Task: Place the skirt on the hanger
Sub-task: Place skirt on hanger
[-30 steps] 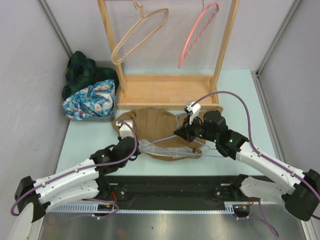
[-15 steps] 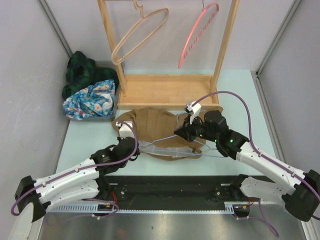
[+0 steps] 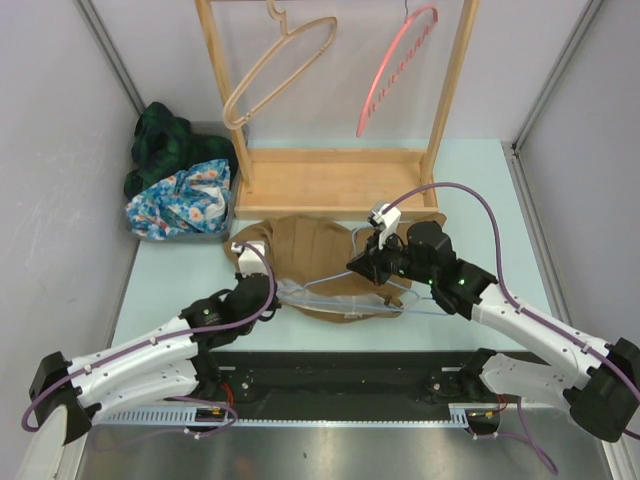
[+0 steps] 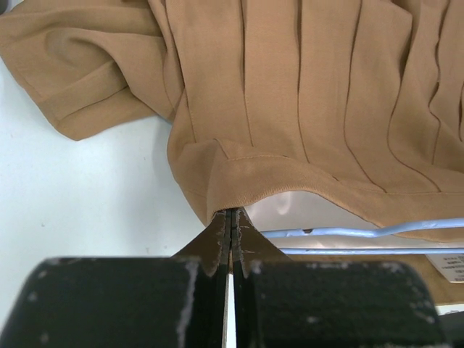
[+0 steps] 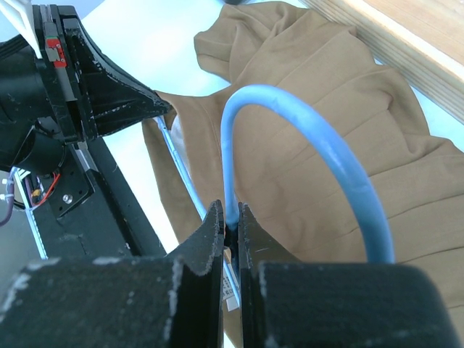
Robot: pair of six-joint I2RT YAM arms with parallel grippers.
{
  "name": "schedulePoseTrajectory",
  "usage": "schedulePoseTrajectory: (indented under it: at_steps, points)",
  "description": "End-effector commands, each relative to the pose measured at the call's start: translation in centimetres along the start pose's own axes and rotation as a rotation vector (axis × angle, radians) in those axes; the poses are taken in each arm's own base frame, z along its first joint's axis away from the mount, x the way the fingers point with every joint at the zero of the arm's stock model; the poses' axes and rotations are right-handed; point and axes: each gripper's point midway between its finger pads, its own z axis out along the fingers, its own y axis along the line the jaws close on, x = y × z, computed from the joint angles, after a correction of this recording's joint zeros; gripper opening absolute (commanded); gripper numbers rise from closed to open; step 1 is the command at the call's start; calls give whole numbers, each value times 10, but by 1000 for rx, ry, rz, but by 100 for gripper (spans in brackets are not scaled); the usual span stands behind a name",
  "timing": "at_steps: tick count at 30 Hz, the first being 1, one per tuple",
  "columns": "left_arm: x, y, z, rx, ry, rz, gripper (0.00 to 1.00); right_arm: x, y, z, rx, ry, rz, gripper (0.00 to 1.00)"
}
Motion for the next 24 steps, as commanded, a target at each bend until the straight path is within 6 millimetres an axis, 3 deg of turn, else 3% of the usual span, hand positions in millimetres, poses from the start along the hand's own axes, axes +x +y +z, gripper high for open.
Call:
schedulePoseTrajectory:
  at_steps: [1,12,24]
  points:
    - [-14,-12,-4,58,-45,-37,0,-5,3,4,-9,-27,-13,0]
    - [-9,-19,-3,102,-30,-35,0,-12,0,8,7,-51,-19,0]
    - [-17,-29,0,117,-46,-52,0,-17,23,21,-97,-101,17,0]
